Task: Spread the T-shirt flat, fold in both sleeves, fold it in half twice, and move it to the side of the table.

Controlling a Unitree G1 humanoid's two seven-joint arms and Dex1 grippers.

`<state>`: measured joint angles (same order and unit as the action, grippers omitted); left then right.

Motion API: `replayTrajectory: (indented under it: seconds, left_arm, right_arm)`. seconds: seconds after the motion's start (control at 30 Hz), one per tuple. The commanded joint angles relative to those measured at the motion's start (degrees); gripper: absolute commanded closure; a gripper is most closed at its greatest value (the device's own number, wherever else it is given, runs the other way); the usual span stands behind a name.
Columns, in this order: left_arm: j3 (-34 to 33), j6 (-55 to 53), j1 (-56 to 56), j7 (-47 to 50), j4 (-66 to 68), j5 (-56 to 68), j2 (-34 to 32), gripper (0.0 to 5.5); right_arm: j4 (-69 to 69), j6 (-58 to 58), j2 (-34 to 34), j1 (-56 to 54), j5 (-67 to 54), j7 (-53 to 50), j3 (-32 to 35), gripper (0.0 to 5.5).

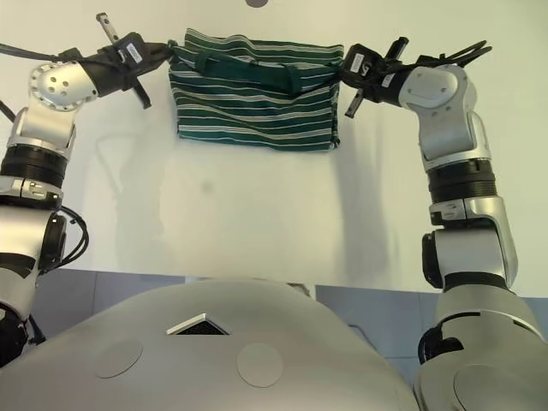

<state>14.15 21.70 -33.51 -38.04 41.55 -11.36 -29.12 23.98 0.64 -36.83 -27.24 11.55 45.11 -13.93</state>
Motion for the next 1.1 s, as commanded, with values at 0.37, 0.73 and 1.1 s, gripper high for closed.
replayTrajectory:
  seconds: [0.37,0.73,1.1]
  left_arm:
    - [-0.39,5.07,-7.83,2.9,9.93,-1.44,2.79,5.5]
    - [-0.68,4.83,-12.15,6.28,17.78,-3.2,4.59,5.5]
    - [0.27,0.94,-11.7,17.96,29.73,-6.35,9.82,5.5]
  right_arm:
    - [7.69,1.14,1.64,-6.66,1.25,-4.77,2.36,5.46]
    - [18.79,4.04,5.63,-13.66,3.38,-7.82,0.85,5.46]
    - [27.63,6.15,9.05,-13.32,5.78,-14.31,-0.85,5.46]
